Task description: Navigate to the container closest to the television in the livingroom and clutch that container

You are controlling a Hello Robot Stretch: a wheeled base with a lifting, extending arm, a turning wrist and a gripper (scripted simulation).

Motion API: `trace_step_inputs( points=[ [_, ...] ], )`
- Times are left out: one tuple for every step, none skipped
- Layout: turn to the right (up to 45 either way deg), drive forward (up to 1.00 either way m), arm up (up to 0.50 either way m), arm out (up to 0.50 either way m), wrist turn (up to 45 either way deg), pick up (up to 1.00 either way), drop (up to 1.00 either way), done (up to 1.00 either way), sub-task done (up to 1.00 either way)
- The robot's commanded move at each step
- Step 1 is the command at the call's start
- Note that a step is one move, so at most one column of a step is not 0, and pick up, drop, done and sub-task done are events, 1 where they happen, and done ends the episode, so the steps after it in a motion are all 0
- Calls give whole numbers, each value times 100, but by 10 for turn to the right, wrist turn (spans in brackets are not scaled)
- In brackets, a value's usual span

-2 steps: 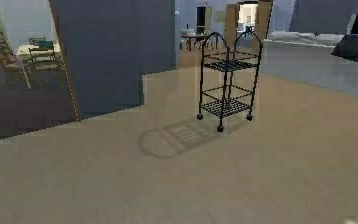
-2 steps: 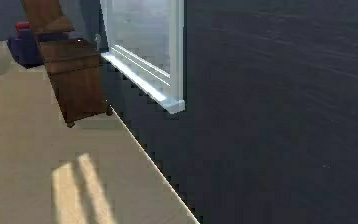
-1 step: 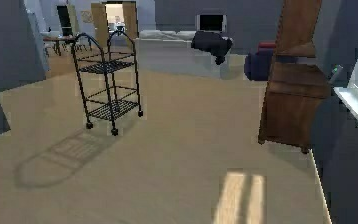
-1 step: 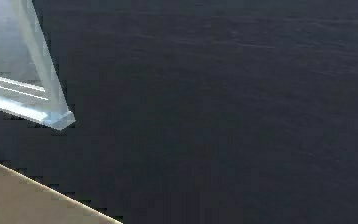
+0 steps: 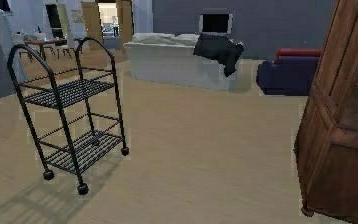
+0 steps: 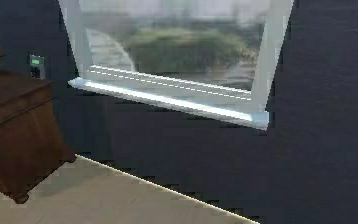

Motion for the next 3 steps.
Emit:
trace_step_inputs(
  points=[
    [0, 100, 0, 0, 0, 0, 0, 0, 0],
    [0, 100, 0, 0, 0, 0, 0, 0, 0],
    [330, 0, 0, 0, 0, 0, 0, 0, 0]
  ],
)
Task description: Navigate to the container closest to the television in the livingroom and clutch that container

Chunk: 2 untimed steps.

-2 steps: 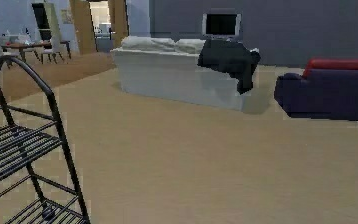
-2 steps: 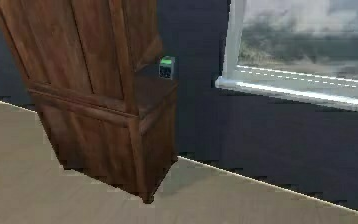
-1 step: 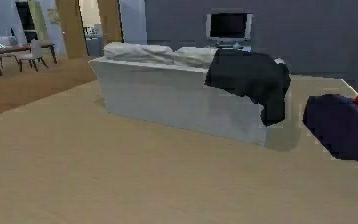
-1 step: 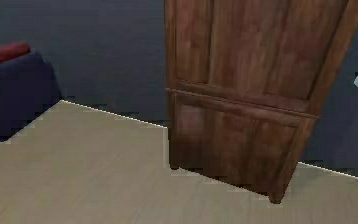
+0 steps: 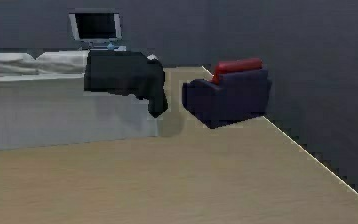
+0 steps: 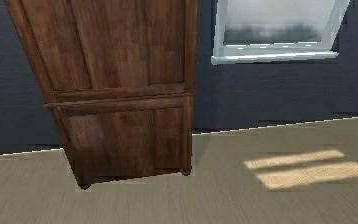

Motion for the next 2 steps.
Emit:
trace_step_inputs(
  points=[
    [0, 5, 0, 0, 0, 0, 0, 0, 0],
    [-450, 0, 0, 0, 0, 0, 0, 0, 0]
  ],
)
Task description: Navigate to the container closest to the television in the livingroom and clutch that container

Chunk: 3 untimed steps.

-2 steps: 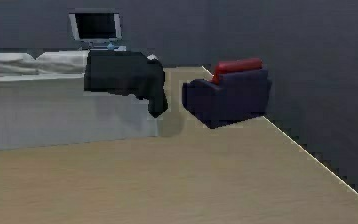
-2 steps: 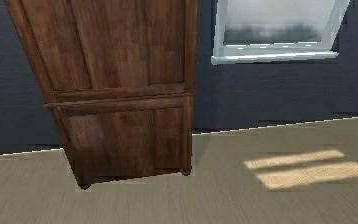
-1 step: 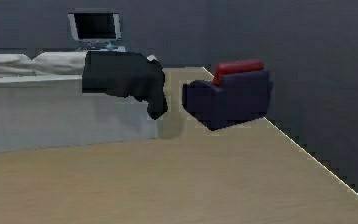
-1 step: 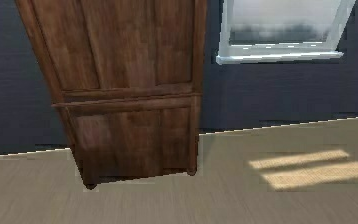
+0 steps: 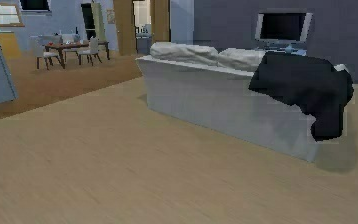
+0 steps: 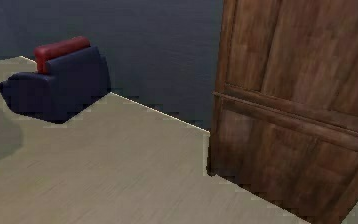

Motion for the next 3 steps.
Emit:
trace_step_inputs(
  points=[
    [-60, 0, 0, 0, 0, 0, 0, 0, 0],
    [-30, 0, 0, 0, 0, 0, 0, 0, 0],
    [0, 45, 0, 0, 0, 0, 0, 0, 0]
  ],
)
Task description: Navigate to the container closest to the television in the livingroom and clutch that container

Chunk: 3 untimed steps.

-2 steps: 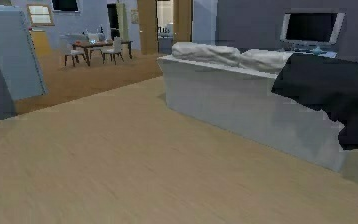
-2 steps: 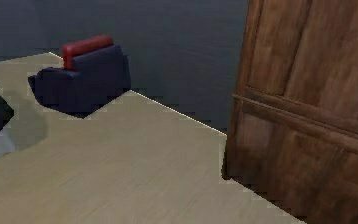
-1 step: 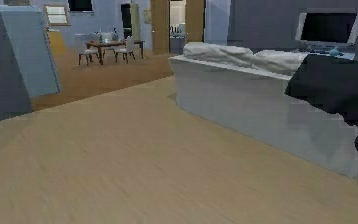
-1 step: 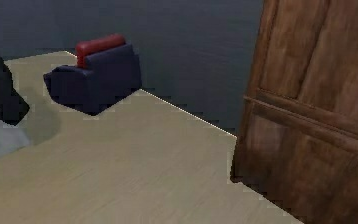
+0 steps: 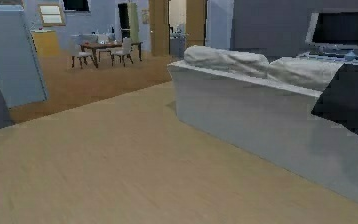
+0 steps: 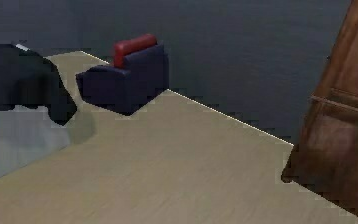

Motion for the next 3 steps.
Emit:
trace_step_inputs(
  points=[
    [-180, 0, 0, 0, 0, 0, 0, 0, 0],
    [0, 100, 0, 0, 0, 0, 0, 0, 0],
    [0, 100, 0, 0, 0, 0, 0, 0, 0]
  ],
)
